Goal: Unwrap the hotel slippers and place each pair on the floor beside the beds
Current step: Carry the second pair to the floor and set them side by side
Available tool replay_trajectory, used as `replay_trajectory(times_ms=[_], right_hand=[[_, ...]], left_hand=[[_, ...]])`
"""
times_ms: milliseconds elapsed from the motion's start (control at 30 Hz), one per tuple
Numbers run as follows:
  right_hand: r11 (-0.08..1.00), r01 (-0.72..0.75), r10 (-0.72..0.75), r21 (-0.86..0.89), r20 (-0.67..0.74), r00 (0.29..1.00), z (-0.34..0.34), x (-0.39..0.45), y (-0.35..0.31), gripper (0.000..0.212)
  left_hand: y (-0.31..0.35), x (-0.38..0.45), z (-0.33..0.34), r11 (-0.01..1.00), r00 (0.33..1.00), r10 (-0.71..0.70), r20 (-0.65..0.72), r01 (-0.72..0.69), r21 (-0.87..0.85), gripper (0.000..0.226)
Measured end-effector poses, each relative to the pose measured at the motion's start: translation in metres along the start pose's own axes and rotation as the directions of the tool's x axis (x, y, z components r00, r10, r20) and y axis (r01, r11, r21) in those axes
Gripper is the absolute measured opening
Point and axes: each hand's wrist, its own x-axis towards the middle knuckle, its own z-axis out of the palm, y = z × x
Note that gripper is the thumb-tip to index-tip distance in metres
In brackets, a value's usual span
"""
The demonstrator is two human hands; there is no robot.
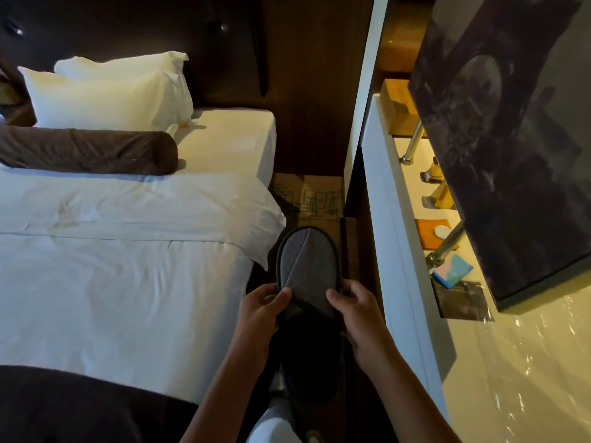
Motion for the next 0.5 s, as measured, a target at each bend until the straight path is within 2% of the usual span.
replay_trajectory(times_ms=[133,200,267,367,400,500], right_hand=[[1.0,-0.013,0.013,-0.012,-0.021,1.0,0.012,0.05,-0.026,0.02],[1.0,-0.014,0.013,-0.015,-0.034,0.999,0.021,0.08,-0.04,0.011],[1.0,-0.01,0.009,-0.014,-0.053,0.999,0.031,0.109,-0.056,0.011],[0.999,-0.032,0.031,-0.006,-0.103,0.994,0.046,0.15,-0.082,0.044],[0.999,-0.034,0.034,0.005,-0.112,0.993,0.05,0.163,-0.091,0.043],[0.999,-0.025,0.028,0.022,-0.137,0.99,0.056,0.195,-0.114,0.02]], left_hand=[[0.019,0.058,0.002,1.0,1.0,-0.017,0.011,0.017,-0.008,0.013],[0.032,0.092,0.001,1.0,0.999,-0.029,0.021,0.029,-0.006,0.014],[0.046,0.127,0.001,0.999,0.999,-0.035,0.033,0.035,-0.019,0.014],[0.068,0.18,0.001,0.998,0.996,-0.051,0.068,0.053,-0.025,0.013],[0.075,0.195,0.001,0.998,0.995,-0.05,0.082,0.052,-0.02,0.013],[0.097,0.237,0.005,0.999,0.991,-0.044,0.128,0.045,-0.004,0.011]])
